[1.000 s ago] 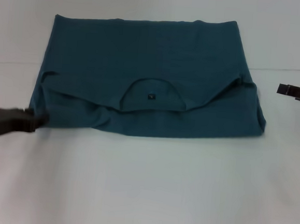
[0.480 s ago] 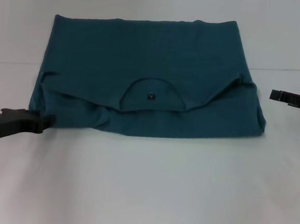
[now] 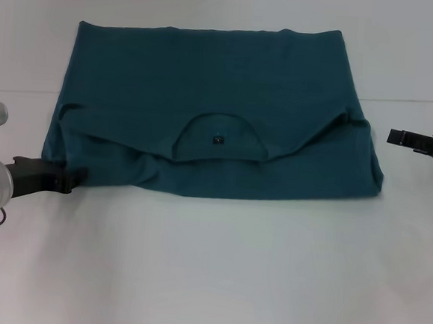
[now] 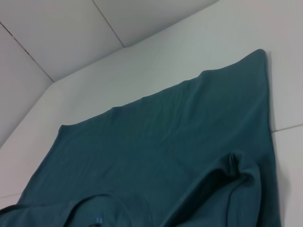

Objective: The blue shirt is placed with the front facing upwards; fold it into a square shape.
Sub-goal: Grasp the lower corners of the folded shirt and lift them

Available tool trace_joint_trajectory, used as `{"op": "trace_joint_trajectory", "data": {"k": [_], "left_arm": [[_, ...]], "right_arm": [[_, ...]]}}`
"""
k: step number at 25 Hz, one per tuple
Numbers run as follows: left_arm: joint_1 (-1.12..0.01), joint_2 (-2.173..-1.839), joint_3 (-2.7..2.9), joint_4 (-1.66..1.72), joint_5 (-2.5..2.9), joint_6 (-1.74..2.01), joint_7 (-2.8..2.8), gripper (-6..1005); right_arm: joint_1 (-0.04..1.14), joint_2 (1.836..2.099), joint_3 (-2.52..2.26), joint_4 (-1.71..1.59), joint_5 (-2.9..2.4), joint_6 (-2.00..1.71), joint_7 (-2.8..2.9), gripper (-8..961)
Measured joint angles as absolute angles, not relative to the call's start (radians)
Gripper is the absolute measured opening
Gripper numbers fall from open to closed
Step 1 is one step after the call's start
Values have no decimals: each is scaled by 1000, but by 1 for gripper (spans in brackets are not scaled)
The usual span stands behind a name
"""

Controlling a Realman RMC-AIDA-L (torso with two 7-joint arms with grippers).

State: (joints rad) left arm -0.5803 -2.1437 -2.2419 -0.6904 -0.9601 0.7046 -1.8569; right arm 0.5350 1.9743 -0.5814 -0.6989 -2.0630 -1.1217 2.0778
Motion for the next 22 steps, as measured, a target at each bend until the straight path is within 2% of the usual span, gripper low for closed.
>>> {"op": "trace_joint_trajectory", "data": {"k": [6, 11, 17, 22], "left_arm": [[-576, -2146, -2253, -689, -950, 677, -1867, 401], [-566, -2140, -2250, -692, -949, 679, -1877, 283], [-559, -2122, -2252, -704, -925, 712, -1916, 74], [-561, -2111, -2253, -719, -925, 739, -1917, 42]], "right_arm": [[539, 1977, -581, -699, -2072, -1121, 2077, 807], [541, 1977, -581, -700, -2080, -1122, 2081, 807], [538, 1968, -581, -703, -2107, -1142, 2117, 806], [539, 1952, -581, -712, -2132, -1180, 2137, 806]]}}
